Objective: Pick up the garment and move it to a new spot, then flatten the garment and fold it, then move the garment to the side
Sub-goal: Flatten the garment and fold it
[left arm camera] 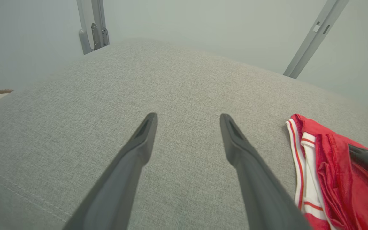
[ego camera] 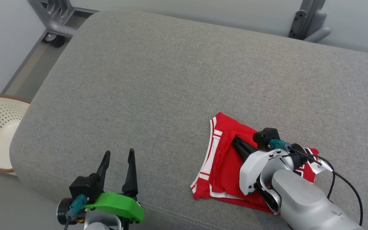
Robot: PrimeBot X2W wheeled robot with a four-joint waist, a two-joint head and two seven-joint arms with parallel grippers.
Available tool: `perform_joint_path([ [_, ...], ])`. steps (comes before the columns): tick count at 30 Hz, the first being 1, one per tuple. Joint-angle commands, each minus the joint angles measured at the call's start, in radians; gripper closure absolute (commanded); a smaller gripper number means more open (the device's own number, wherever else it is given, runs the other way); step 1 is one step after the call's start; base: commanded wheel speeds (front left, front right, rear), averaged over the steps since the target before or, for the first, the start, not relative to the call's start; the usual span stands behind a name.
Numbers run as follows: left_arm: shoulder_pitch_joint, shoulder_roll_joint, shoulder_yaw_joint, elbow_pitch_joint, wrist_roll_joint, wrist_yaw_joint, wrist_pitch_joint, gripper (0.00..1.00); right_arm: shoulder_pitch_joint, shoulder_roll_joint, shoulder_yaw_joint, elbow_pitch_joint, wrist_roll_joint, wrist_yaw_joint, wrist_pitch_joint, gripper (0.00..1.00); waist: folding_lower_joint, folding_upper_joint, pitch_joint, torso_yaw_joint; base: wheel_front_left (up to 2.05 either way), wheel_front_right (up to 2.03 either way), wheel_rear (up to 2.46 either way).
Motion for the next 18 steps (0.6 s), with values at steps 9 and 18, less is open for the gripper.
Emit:
perform_joint_path([
  [9, -0.014, -0.018, 0.015, 0.002, 0.012, -0.014, -0.003, 0.00, -0.070, -0.008, 0.053, 0.031, 0.024, 0.000, -0.003, 1.00, 0.0000, 0.0000, 0.021, 0.044, 0.00, 0.00, 0.00],
  [18, -0.017, -0.030, 0.028, 0.004, 0.021, -0.019, -0.003, 0.00, -0.101, 0.000, 0.095, 0.070, 0.053, 0.000, -0.003, 1.00, 0.0000, 0.0000, 0.032, 0.047, 0.00, 0.00, 0.00],
])
